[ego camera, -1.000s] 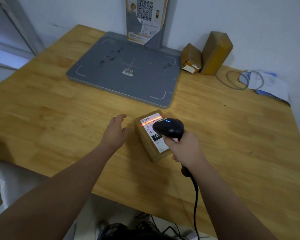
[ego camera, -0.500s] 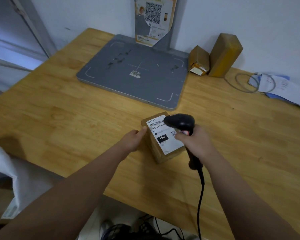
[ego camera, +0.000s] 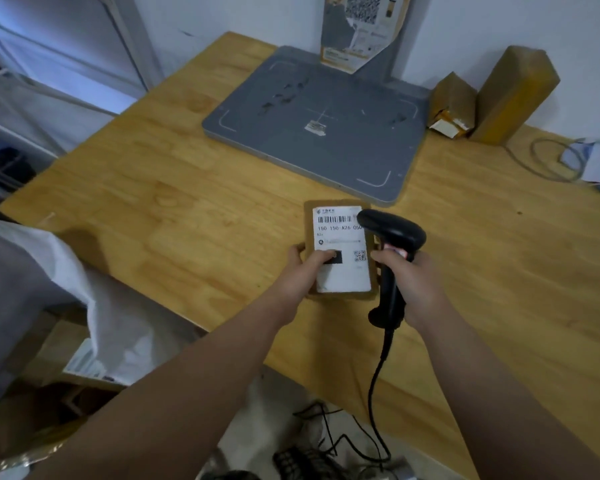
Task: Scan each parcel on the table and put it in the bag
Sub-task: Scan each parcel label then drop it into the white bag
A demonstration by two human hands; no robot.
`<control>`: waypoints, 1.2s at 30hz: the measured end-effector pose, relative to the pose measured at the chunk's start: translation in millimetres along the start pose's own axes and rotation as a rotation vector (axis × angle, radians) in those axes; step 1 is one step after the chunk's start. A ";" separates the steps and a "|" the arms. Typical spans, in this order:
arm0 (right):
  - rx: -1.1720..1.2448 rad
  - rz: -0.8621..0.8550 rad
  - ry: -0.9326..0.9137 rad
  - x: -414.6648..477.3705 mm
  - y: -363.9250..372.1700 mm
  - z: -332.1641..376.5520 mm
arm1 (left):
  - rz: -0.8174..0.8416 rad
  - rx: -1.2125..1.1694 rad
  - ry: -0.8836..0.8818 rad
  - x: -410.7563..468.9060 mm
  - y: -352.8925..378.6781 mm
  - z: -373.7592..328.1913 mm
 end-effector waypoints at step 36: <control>-0.870 0.238 -0.505 -205.0 313.6 -145.0 | -0.077 1.688 0.511 -91.5 -398.3 160.5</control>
Point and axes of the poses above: each hand's wrist, its own x-axis towards the middle knuckle, its own y-axis out of the palm, z = x × y, the point moved 8 cm from there along x, towards the middle knuckle, and after that the axes turned 8 degrees about -z, right-handed, at the moved point
